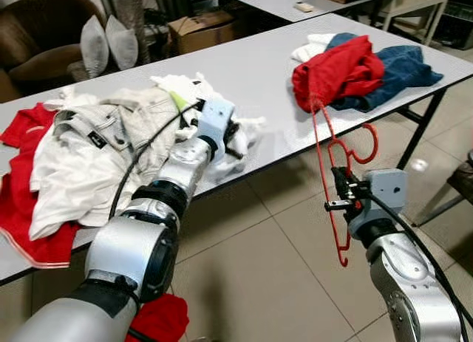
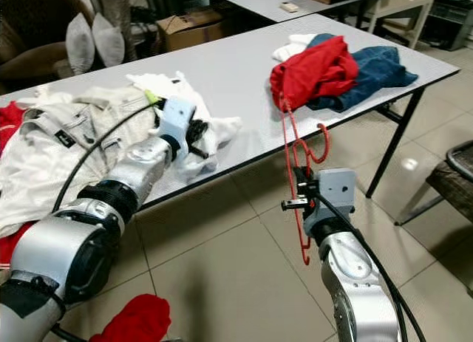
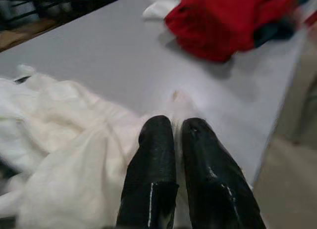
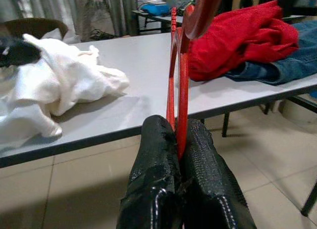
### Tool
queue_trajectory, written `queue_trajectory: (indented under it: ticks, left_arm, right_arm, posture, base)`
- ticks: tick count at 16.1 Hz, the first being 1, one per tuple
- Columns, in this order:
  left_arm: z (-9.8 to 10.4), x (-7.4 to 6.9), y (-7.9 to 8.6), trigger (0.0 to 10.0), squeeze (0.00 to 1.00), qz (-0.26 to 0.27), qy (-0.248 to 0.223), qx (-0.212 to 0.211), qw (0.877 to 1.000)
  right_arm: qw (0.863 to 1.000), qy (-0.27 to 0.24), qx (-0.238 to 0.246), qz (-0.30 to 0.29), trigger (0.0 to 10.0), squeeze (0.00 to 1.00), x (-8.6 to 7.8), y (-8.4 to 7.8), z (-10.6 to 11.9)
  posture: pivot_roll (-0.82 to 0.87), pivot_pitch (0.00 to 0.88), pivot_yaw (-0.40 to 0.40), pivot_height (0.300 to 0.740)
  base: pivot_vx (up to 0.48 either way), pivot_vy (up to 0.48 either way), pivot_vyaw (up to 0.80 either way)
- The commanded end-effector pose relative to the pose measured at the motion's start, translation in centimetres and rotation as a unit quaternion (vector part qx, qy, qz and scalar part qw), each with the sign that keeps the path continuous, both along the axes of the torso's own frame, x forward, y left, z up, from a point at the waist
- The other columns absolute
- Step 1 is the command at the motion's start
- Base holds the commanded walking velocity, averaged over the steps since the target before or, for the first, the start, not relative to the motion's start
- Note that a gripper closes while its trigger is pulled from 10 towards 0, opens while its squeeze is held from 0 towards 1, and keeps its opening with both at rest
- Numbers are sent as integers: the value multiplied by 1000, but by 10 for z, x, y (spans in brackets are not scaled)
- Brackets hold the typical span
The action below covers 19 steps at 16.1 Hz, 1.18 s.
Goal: Hang hanger
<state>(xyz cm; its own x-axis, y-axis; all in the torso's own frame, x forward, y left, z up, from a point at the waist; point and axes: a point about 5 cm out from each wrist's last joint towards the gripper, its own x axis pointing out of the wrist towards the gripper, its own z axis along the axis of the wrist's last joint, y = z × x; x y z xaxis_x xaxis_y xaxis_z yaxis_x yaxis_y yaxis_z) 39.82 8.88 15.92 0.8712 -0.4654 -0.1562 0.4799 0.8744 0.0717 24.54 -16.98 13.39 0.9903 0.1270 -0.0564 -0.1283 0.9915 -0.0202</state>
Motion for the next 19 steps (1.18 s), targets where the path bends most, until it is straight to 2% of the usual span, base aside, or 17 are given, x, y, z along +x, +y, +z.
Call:
queue_trajectory:
  ticks: [1, 2, 3, 4, 6, 7, 8, 9, 10, 12, 13, 14, 17, 19]
  left_arm:
    - [15, 4, 6, 10000, 1000, -15, -26, -22, 999]
    - [18, 3, 9, 10000, 1000, -37, -29, -35, 998]
    - [17, 1, 15, 10000, 1000, -69, -28, -18, 997]
    - [15, 0, 25, 10000, 1000, -78, -28, -1, 997]
    - [17, -1, 37, 10000, 1000, -70, -38, -3, 997]
    - [16, -6, 60, 10000, 1000, -32, -56, -23, 998]
    - [14, -12, 66, 10000, 800, -26, -66, -41, 997]
    - [6, -30, 78, 10000, 192, -21, -88, -52, 995]
    - [0, -39, 82, 10000, 141, -14, -92, -56, 994]
    - [-28, -74, 85, 10000, 133, 31, -73, -85, 993]
    - [-41, -89, 79, 10000, 137, 53, -62, -82, 993]
    - [-48, -96, 74, 10000, 137, 66, -60, -74, 993]
    - [-46, -106, 65, 10000, 137, 77, -62, -61, 993]
    - [-46, -108, 62, 10000, 137, 78, -57, -60, 994]
  right_arm:
    - [1000, 2, 3, 5, 10000, 0, 1, 3, 1]
    - [1000, 8, -1, -2, 10000, 0, 1, 1, -1]
    - [1000, 11, -7, -14, 10000, 0, 0, -3, -2]
    - [1000, 10, 24, -9, 10000, 0, -1, -4, -1]
    - [999, 6, 30, -11, 10000, 0, 0, -4, 1]
    - [999, -5, 37, -16, 10000, 0, -1, -3, 5]
    - [999, -7, 47, -5, 10000, 0, -2, 0, 7]
    - [998, 2, 58, 10, 10000, 0, -6, 2, 6]
    - [998, 3, 55, 21, 10000, 0, -8, 3, 7]
    - [999, -1, 13, 37, 10000, 0, -12, 2, 7]
    - [999, 1, 8, 36, 10000, 0, -8, -2, 7]
    - [999, 0, 5, 37, 10000, 0, -3, -4, 9]
    - [999, -1, 3, 53, 10000, 0, 1, -5, 11]
    - [999, 10, 11, 50, 10000, 0, -1, -3, 7]
  posture:
    - [-235, 0, 102, 740]
    - [-235, 0, 103, 740]
    - [-232, 0, 102, 740]
    - [-232, 0, 102, 740]
    - [-235, 0, 106, 740]
    - [-239, 0, 110, 740]
    - [-244, 0, 113, 740]
    - [-254, 0, 115, 740]
    - [-256, 0, 113, 740]
    - [-251, 0, 103, 740]
    - [-231, 0, 73, 740]
    - [-213, 0, 45, 740]
    - [-194, 0, 26, 740]
    - [-228, 0, 46, 740]
  base:
    - [0, 0, 0]
    - [0, 0, 0]
    - [0, 0, 0]
    - [0, 0, 0]
    - [0, 0, 0]
    - [0, 0, 0]
    - [0, 0, 0]
    - [0, 0, 0]
    - [0, 0, 0]
    - [0, -352, 0]
    - [0, -480, 800]
    - [0, -480, 800]
    - [0, -480, 800]
    - [0, -480, 800]
